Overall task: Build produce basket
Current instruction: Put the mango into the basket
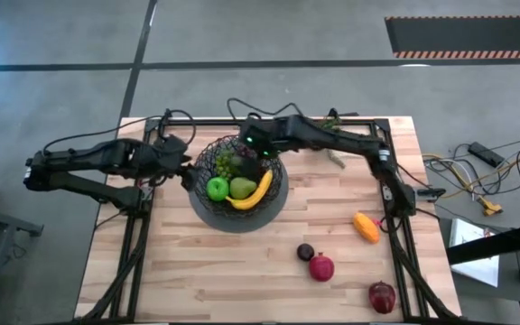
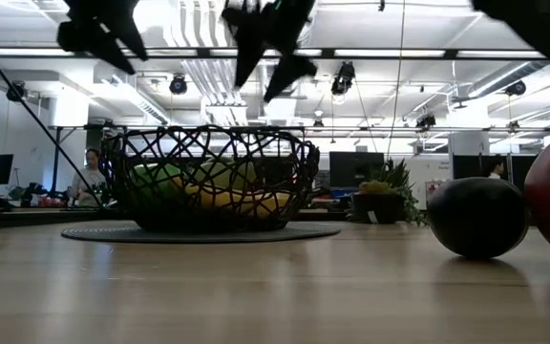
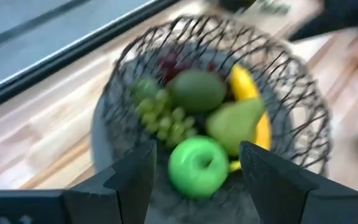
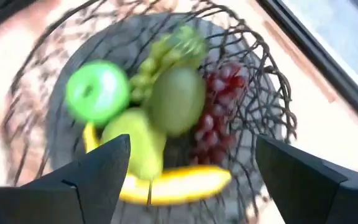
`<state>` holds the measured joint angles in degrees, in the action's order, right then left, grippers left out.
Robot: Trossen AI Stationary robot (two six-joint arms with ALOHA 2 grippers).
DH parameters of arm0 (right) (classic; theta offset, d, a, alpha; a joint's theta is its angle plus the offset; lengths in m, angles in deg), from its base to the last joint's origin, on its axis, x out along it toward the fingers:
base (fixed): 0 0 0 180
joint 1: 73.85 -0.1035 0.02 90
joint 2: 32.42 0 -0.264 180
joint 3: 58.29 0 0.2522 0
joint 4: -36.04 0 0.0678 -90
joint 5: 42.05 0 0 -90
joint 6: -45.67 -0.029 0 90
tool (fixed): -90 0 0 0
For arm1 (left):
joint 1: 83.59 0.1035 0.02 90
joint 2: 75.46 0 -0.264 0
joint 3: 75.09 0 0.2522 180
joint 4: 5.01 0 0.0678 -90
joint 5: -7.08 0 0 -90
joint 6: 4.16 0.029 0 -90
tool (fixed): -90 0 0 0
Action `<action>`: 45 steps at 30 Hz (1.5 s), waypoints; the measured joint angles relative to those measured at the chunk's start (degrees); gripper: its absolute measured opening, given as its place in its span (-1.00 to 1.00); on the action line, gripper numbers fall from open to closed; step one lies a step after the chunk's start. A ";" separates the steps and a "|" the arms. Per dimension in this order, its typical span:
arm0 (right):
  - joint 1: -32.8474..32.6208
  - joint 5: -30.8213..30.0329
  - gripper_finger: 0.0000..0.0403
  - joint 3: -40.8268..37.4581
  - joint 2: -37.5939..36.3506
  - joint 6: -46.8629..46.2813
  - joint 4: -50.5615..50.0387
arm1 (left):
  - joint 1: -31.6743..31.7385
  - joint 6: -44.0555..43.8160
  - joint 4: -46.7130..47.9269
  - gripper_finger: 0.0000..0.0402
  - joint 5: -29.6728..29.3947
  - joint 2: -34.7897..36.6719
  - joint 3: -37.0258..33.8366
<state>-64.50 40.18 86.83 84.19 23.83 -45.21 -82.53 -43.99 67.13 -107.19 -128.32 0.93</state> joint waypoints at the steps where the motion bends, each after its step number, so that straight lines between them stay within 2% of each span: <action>1: -1.05 0.01 0.62 -1.27 -1.72 1.84 -0.57 | 0.00 1.04 -1.83 0.07 0.02 -0.06 -0.07; 5: -5.74 0.19 0.62 -10.63 -9.34 4.34 -2.76 | 0.00 4.23 -11.25 0.07 0.13 -1.16 -0.30; 8: -9.32 0.37 0.62 -20.86 -16.14 -0.94 -3.38 | 0.00 7.33 -17.61 0.07 0.70 -2.58 -0.31; 13: -15.19 0.19 0.62 -38.12 -27.53 -18.87 -3.16 | 0.00 14.80 -24.26 0.07 5.04 -5.87 -0.31; 17: -20.49 0.24 0.62 -49.26 -34.71 -33.95 -3.04 | 0.00 16.67 -27.86 0.07 7.97 -9.06 -0.33; 24: -28.13 1.27 0.62 -62.56 -43.57 -56.10 -3.34 | 0.02 16.76 -32.28 0.07 17.30 -14.63 -0.33; 29: -29.39 8.82 0.62 -70.12 -46.85 -66.88 -6.98 | 0.00 16.71 -32.73 0.07 22.72 -17.66 -0.26; 33: -29.38 14.80 0.62 -76.11 -47.73 -69.71 -8.15 | 0.09 16.59 -32.71 0.07 25.73 -18.94 -0.26; 39: -28.83 15.38 0.62 -84.55 -47.53 -67.24 -6.68 | 0.09 16.59 -34.16 0.07 26.14 -18.99 -0.26; 45: -28.07 15.80 0.62 -91.48 -47.77 -64.51 3.44 | 0.07 16.29 -33.95 0.07 26.18 -18.88 -0.26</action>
<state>-92.57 55.98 -4.66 36.41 -40.68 -41.77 -82.46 -27.70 33.18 -81.02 -147.20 0.66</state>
